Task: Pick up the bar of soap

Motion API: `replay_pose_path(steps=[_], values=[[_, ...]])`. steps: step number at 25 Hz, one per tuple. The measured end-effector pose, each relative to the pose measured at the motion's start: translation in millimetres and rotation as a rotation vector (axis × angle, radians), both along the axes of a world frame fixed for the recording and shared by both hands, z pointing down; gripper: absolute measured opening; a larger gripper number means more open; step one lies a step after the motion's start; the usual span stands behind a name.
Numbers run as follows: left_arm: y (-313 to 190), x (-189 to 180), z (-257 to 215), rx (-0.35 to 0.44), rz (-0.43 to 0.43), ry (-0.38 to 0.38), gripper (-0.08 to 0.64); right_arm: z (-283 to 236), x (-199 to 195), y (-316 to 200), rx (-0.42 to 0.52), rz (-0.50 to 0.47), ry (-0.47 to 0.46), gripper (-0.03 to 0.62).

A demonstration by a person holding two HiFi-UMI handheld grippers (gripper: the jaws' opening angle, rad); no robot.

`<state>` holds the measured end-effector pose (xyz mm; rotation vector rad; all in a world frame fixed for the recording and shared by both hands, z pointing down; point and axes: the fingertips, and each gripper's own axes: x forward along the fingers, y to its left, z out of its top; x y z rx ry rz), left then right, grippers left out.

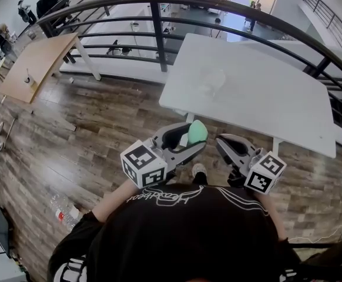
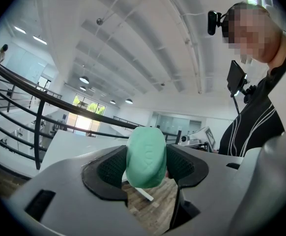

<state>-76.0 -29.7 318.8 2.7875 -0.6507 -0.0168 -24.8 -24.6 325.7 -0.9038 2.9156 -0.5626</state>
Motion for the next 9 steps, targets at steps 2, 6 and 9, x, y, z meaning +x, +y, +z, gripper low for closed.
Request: replay_pose_path(steps=[2,6,9], values=[[0.6,0.5,-2.5,-0.001,0.001,0.004,0.261,-1.4,0.3,1.0,-0.003,0.001,0.002,0.018],[-1.8,-0.4,-2.6,0.002,-0.002,0.006,0.261,-1.7,1.5,0.6,-0.005,0.007,0.004,0.018],[-3.3,-0.5,-0.9,-0.001,-0.003,0.005,0.261,-0.5,2.0,-0.6,-0.007,0.011,0.006,0.018]])
